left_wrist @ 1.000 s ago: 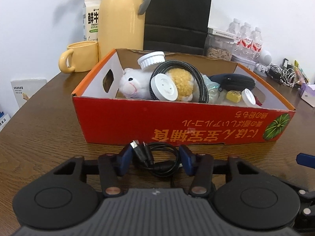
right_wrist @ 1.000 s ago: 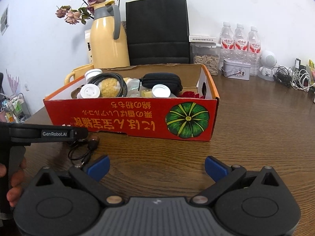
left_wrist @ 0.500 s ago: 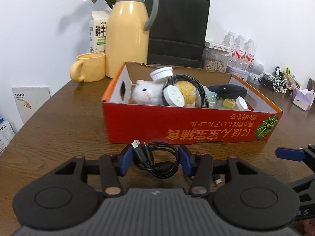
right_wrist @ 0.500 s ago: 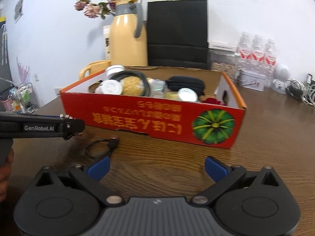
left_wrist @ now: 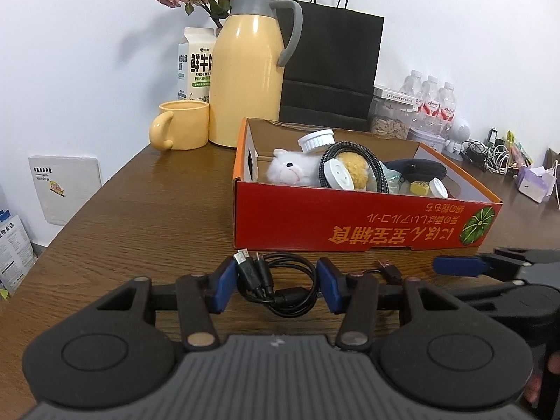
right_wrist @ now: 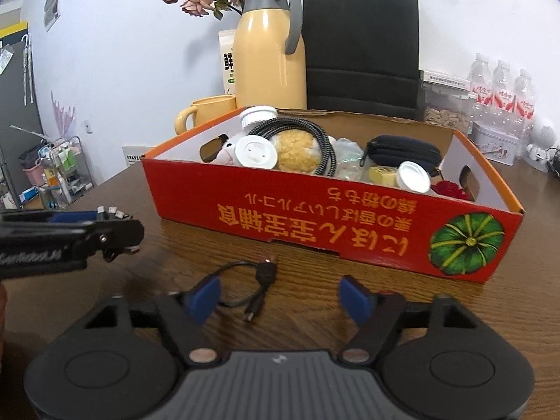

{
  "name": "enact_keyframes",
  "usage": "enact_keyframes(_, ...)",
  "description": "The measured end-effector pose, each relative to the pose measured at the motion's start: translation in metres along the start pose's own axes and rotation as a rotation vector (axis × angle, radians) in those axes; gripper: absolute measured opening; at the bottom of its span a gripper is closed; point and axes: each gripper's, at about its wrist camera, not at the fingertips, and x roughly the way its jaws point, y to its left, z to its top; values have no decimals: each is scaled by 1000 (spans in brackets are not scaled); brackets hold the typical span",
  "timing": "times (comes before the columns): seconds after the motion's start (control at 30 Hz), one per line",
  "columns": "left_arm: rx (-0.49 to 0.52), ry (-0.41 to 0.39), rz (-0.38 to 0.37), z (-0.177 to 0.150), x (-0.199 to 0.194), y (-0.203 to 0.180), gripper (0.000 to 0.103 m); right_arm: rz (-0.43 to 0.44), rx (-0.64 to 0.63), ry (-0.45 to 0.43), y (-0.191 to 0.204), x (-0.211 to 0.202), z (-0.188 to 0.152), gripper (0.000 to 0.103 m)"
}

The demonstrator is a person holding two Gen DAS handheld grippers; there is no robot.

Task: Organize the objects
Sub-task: 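Grasp the cable with the right gripper while the left gripper holds it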

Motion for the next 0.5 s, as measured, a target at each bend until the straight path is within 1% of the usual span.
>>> enact_keyframes(0.07,0,-3,-6,-1,-1,1,51,-2,-11,-5,4,4,3,55)
enact_keyframes(0.1,-1,-4,-9,-1,-1,2,51,-2,-20,-4,7,6,5,53)
enact_keyframes(0.17,-1,-4,-14,-1,-1,2,51,-3,-35,-2,11,10,7,41)
enact_keyframes(0.2,0,-5,-16,-2,-1,2,51,-6,-39,2,13,12,7,38)
enact_keyframes(0.27,1,-5,-20,-2,-1,2,51,-14,-40,19,14,17,7,25)
enact_keyframes(0.3,2,-5,-22,-2,0,2,51,-14,-40,21,15,18,7,23)
enact_keyframes(0.37,2,-5,-24,-3,0,2,51,-13,-40,16,15,18,6,12)
enact_keyframes(0.5,4,-9,-26,-3,-1,1,51,-12,-28,4,12,13,6,12)
